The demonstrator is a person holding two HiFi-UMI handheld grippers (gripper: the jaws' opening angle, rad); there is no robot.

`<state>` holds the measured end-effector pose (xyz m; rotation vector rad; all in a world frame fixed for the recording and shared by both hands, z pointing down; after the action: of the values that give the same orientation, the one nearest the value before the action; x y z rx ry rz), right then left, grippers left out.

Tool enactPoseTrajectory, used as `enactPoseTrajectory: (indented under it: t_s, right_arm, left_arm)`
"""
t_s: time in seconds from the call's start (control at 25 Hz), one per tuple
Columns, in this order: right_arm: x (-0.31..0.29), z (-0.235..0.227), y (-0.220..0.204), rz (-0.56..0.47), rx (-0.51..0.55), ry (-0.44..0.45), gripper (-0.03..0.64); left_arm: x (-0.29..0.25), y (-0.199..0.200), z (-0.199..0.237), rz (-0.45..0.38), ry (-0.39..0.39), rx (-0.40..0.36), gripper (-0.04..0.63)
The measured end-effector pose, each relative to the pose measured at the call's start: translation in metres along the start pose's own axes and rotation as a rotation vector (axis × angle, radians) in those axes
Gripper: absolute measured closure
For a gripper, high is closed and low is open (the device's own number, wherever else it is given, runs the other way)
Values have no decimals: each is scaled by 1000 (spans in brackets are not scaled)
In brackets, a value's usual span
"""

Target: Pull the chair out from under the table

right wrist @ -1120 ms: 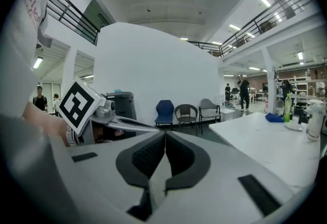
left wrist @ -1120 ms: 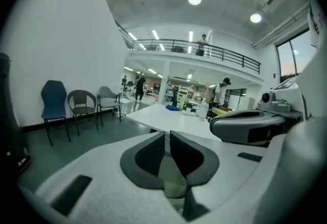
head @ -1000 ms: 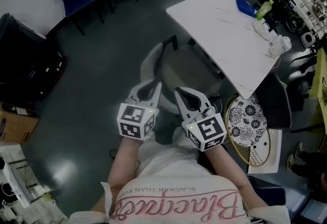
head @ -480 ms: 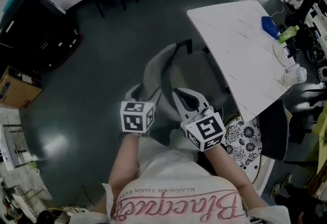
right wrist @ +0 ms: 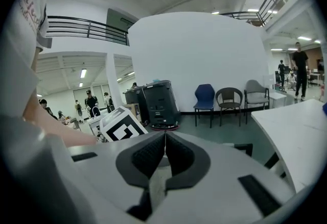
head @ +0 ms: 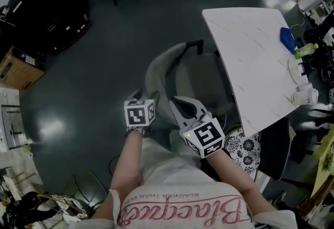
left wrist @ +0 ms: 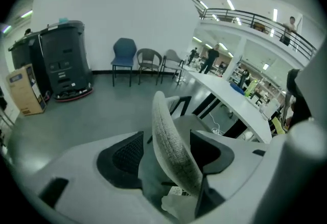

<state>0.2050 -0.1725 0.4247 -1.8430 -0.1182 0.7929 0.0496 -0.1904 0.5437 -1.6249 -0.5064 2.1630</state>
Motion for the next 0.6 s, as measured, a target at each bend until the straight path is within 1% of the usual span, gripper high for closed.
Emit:
enactPoseTrajectory:
  t_s: [0.2, 0.32, 0.44, 0.48, 0.6]
  right_arm:
    - [-5, -4, -4, 26, 9, 37, 612]
    - [-6, -7, -5, 33, 10, 41, 612]
    - [-8, -8, -5, 43, 17, 39, 612]
    - [-9, -9, -5, 45, 21, 37, 612]
    - [-8, -13, -5, 48, 18, 21, 612]
  left_arm:
    - [-23, -4, 4, 40, -12, 90, 339]
    - [-37, -4, 3, 88, -5, 142, 341]
    - [-51, -4, 0, 135, -2, 162, 348]
    - [-54, -3, 0, 145, -5, 167, 369]
    - [-57, 2, -2, 155, 6, 173, 393]
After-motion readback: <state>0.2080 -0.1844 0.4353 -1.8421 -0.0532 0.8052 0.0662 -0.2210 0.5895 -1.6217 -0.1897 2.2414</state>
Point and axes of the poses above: the fingertips, and each gripper's own axes: x backward along the fingers, z to its left, y out of its top, the point moved 7 cm from there along x, backward along the fingers, and after that the axes turned 7 degrees about z, right-handed, at the moved point
